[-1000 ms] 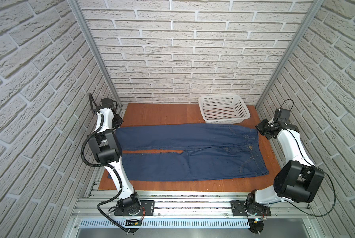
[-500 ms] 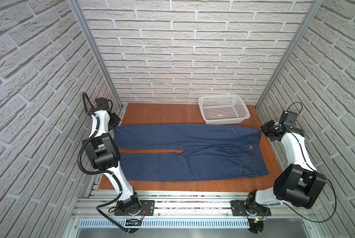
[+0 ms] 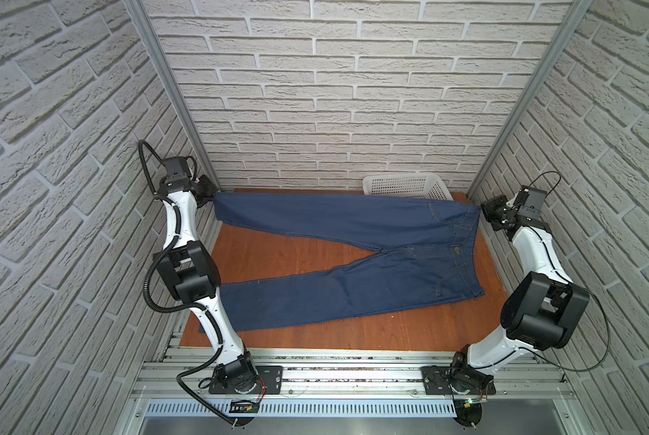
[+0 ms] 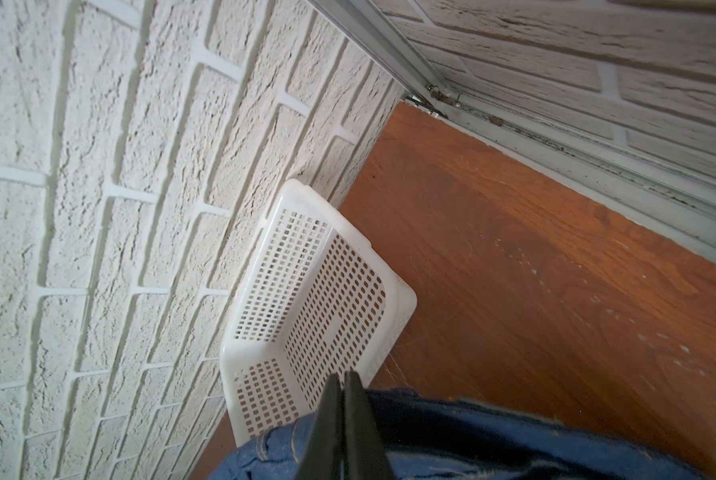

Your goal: Fold and stack the trousers

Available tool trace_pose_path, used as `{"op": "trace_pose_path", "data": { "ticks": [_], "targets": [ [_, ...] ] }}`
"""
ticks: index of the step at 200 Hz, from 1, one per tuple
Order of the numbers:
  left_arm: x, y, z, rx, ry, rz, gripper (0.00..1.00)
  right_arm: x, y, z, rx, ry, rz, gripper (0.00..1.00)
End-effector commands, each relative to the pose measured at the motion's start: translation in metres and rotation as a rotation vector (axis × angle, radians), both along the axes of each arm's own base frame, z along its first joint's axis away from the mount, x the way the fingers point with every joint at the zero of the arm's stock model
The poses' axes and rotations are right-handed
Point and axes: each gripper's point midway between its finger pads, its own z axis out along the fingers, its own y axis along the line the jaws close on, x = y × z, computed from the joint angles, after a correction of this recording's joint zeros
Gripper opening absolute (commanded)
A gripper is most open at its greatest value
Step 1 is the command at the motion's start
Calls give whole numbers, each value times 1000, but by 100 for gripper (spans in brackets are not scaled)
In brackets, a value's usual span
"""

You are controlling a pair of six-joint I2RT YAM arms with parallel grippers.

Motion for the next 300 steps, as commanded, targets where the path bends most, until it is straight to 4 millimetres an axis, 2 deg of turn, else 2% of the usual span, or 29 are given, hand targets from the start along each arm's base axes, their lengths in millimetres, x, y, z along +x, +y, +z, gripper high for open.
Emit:
{"op": "trace_pose_path", "data": {
  "ticks": [1, 48, 80, 94, 114, 136, 163, 184, 223, 262, 300],
  "targets": [
    [16, 12, 23, 41, -107, -1, 0, 20, -24, 33, -33, -142, -36, 5],
    [30, 13, 34, 23, -143, -13, 0, 41, -39, 31, -6, -180, -45, 5],
    [21, 8, 36, 8, -158, -19, 0, 52, -40, 32, 3, -199, -19, 5],
    [7, 9, 41, 8, -185, -2, 0, 52, -39, 32, -5, -198, -8, 5],
    [-17, 23, 46, -28, -270, 52, 0, 44, -42, 26, -32, -157, -6, 5],
    [-37, 39, 30, -108, -272, 92, 0, 42, -46, 18, -38, -127, 17, 5],
    [-55, 37, 25, -130, -274, 98, 0, 35, -45, 5, -25, -111, 27, 5],
    [-74, 34, 30, -133, -288, 108, 0, 26, -42, -2, -38, -110, 31, 5],
    [-124, 33, 26, -131, -307, 169, 0, -8, -46, -9, -91, -80, -2, 5],
    [-167, 27, 0, -178, -299, 235, 0, -41, -50, -20, -134, -41, -49, 5],
    [-210, 19, -20, -179, -276, 304, 0, -67, -45, -28, -136, 30, -71, 5]
  ]
}}
